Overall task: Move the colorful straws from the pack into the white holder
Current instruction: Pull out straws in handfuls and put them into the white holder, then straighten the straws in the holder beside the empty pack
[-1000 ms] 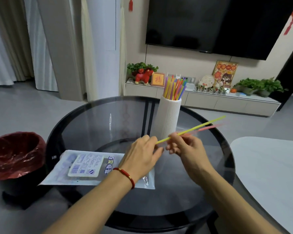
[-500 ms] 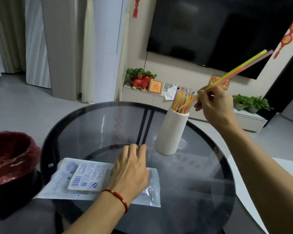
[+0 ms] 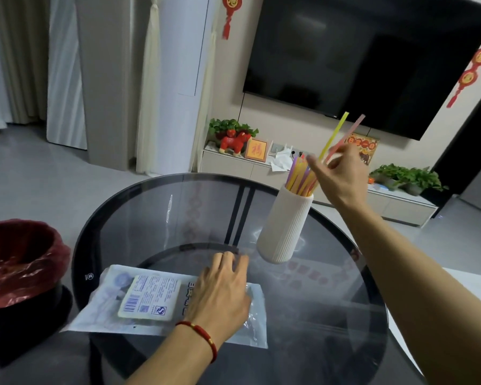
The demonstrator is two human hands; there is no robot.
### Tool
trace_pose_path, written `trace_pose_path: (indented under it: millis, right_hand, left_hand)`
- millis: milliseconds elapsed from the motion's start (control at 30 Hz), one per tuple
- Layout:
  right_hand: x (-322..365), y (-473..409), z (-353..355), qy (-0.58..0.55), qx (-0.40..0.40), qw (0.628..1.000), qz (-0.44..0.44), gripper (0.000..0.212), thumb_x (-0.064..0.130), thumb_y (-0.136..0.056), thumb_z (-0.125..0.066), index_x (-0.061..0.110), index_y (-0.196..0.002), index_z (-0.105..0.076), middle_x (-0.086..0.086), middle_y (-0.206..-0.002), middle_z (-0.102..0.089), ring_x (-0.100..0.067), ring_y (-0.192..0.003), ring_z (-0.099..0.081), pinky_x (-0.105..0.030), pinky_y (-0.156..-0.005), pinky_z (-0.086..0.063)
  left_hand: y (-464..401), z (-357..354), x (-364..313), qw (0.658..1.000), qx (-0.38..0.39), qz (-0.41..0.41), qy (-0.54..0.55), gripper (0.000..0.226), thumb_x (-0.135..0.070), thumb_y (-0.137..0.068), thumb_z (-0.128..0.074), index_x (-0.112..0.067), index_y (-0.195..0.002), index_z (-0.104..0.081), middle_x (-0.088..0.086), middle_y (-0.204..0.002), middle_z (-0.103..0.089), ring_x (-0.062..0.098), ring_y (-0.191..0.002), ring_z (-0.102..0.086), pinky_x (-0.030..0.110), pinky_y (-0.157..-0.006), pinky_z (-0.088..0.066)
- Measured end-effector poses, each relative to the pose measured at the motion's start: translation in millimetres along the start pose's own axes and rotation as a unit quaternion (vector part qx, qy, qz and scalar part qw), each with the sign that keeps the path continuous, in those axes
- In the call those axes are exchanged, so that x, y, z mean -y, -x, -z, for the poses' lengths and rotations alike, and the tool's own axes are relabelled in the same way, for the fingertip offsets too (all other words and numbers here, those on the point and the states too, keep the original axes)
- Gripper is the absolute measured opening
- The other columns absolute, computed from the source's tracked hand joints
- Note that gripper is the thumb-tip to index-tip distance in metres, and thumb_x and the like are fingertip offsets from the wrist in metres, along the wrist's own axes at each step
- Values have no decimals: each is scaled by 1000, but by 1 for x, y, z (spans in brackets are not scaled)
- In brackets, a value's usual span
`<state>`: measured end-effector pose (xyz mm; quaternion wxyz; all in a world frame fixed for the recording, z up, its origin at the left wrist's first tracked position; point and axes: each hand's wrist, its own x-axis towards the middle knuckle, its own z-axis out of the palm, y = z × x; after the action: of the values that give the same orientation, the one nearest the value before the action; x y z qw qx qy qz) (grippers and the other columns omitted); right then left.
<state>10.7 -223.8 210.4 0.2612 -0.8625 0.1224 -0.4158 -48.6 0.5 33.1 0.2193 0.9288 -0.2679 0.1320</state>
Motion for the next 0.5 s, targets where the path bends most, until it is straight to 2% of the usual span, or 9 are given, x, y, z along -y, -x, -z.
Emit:
trace_pose_path:
  millis: [67, 100, 133, 167, 233, 300, 333, 400, 500]
  right_hand:
    - [10, -5, 7, -24, -126, 989, 71, 76, 29, -85, -81, 1, -144, -42, -17, -131, -53, -26, -116, -56, -17, -94, -46]
    - [13, -8, 9, -32, -157, 980, 115, 85, 22, -85, -80, -2, -152, -33, -23, -145, -45, -29, -129, -51, -20, -106, -44]
    - [16, -13, 11, -29, -162, 974, 158, 86, 16, -89, -77, -6, -156, -27, -28, -156, -37, -34, -141, -45, -29, -117, -41]
    - [17, -18, 10, -15, -147, 971, 190, 79, 13, -96, -70, -7, -158, -25, -29, -163, -31, -38, -150, -38, -39, -123, -36]
    - [19, -21, 3, 50, -64, 976, 200, 52, 7, -105, -53, -1, -155, -40, -22, -168, -31, -35, -156, -31, -45, -128, -28]
    - [11, -14, -7, 101, 23, 977, 186, 37, 5, -107, -45, -1, -139, -61, -19, -161, -47, -33, -149, -42, -42, -123, -34]
    - [7, -7, -12, 114, 51, 976, 180, 36, 8, -108, -43, -2, -133, -65, -20, -153, -56, -34, -141, -52, -38, -116, -38]
    - [-2, 5, -19, 142, 98, 968, 181, 35, 13, -108, -41, -1, -129, -65, -20, -139, -65, -36, -124, -61, -38, -107, -38]
    - [-10, 12, -24, 185, 140, 953, 196, 32, 14, -106, -42, 3, -133, -56, -18, -141, -62, -37, -130, -56, -53, -118, -27]
  left_hand:
    - [-1, -1, 1, 1000, -6, 3, 2, 54, -19, -87, -47, -25, -139, -33, -2, -125, -43, 20, -120, -39, 32, -92, -44]
    - [-1, -1, 0, 1000, -7, 5, 0, 54, -18, -86, -47, -25, -138, -34, -2, -124, -43, 21, -120, -39, 33, -92, -44]
    - [-1, -2, 0, 1000, -9, 6, -2, 54, -18, -85, -47, -25, -138, -34, -2, -123, -43, 21, -119, -39, 33, -91, -44]
    - [0, -2, 0, 1000, -10, 7, -5, 54, -17, -85, -47, -24, -138, -34, -1, -123, -43, 21, -118, -39, 33, -90, -44]
    - [0, -4, -1, 1000, -11, 5, -7, 55, -17, -85, -46, -24, -138, -34, -1, -123, -43, 22, -118, -39, 33, -88, -43]
    - [-1, -3, -1, 1000, -13, 0, -7, 56, -17, -85, -47, -25, -138, -33, -1, -123, -43, 22, -119, -39, 33, -89, -43]
    - [-1, -2, 0, 1000, -12, -1, -6, 55, -18, -85, -47, -25, -138, -33, -1, -123, -43, 22, -119, -39, 33, -90, -43]
    - [-2, 0, 1, 1000, -7, -11, -5, 53, -22, -85, -47, -25, -137, -33, -1, -123, -43, 22, -120, -39, 35, -94, -43]
    - [1, 4, 8, 998, 33, -46, -13, 59, -42, -87, -49, -26, -140, -31, -1, -130, -40, 23, -126, -35, 38, -100, -37]
